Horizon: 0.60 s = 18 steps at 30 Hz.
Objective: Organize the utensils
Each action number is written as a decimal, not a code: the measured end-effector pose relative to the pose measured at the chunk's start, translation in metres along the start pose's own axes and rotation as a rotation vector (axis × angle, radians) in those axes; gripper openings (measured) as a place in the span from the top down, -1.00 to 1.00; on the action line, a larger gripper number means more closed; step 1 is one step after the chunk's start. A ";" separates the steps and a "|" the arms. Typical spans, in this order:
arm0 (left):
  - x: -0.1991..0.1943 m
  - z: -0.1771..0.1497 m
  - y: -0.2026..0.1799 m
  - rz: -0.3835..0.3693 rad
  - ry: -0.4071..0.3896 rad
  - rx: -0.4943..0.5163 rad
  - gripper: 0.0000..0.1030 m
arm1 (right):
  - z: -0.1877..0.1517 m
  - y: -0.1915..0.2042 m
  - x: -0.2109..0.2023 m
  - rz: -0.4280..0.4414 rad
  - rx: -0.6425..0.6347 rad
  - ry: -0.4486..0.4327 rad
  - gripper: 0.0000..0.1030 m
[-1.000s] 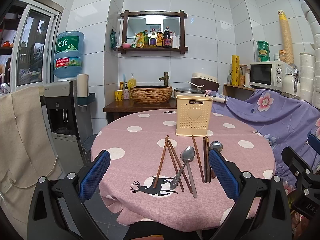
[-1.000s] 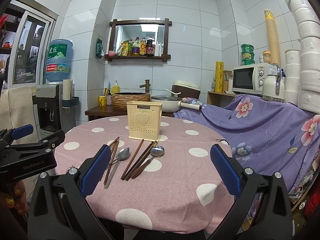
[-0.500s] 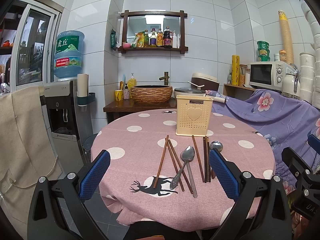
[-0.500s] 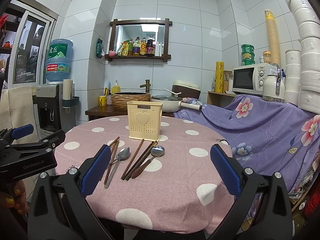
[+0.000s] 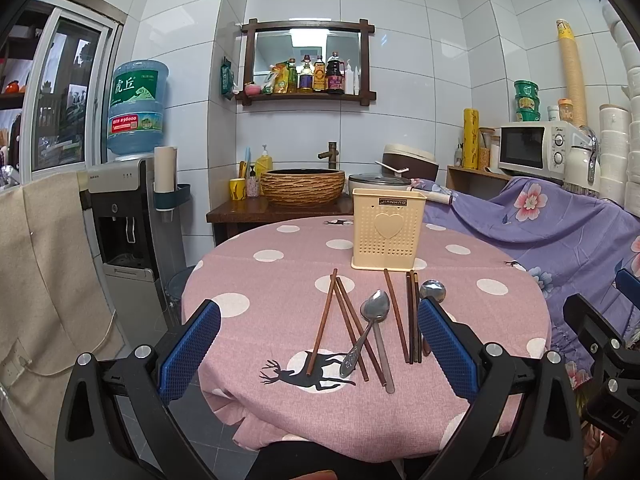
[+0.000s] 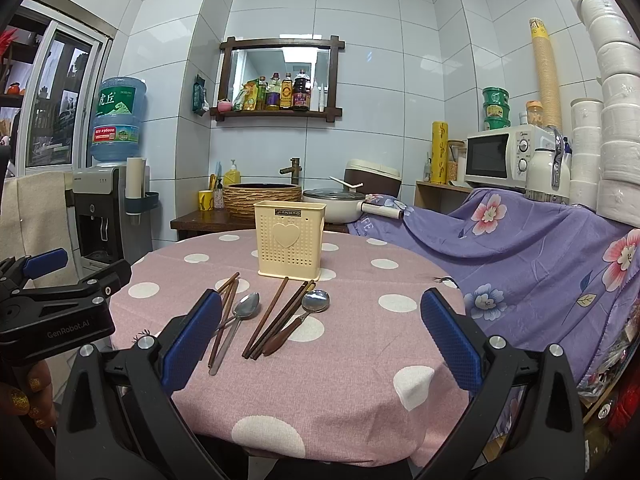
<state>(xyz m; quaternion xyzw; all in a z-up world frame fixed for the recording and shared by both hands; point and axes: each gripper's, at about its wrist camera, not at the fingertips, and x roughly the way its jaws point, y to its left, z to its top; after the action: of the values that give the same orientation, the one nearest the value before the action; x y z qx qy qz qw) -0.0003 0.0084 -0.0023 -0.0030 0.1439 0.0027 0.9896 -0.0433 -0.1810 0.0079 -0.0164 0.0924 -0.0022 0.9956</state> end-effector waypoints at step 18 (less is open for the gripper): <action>0.006 -0.007 -0.006 -0.040 0.013 0.004 -0.88 | -0.008 0.004 0.008 0.017 -0.006 0.027 -0.91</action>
<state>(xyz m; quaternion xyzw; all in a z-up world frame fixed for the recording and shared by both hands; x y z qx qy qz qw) 0.0038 0.0028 -0.0112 -0.0039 0.1503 -0.0174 0.9885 -0.0374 -0.1776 -0.0018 -0.0187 0.1058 0.0063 0.9942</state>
